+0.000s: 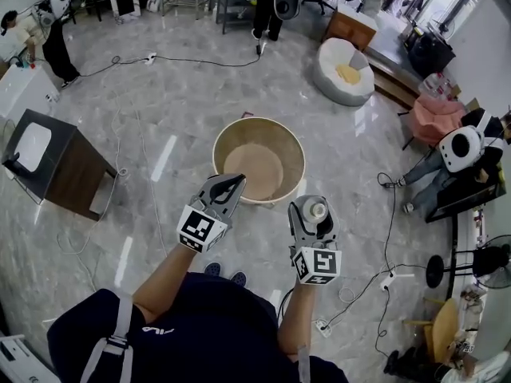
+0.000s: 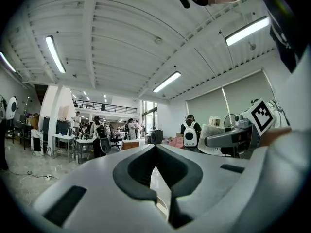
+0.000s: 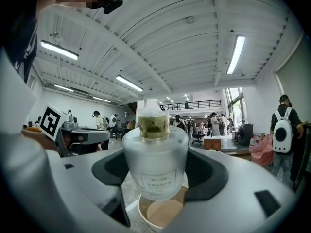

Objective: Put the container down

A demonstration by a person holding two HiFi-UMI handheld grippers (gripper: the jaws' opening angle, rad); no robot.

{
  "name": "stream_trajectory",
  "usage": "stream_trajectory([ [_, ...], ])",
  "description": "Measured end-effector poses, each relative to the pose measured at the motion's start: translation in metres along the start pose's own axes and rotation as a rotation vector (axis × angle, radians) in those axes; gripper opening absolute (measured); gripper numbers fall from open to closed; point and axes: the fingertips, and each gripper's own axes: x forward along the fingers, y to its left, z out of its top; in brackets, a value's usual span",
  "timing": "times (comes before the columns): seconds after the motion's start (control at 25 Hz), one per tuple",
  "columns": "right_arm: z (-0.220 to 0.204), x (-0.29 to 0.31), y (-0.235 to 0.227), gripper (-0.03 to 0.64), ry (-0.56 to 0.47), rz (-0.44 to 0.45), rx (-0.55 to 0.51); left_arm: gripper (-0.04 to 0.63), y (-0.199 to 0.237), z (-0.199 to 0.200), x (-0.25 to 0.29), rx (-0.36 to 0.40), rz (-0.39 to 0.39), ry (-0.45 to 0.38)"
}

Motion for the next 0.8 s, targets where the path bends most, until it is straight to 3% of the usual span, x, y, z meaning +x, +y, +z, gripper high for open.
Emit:
stream_trajectory([
  [0.8,-0.017,-0.011,-0.042,0.337,-0.008,0.081,0.019,0.025,-0.036,-0.008,0.009,0.042,0.105,0.040],
])
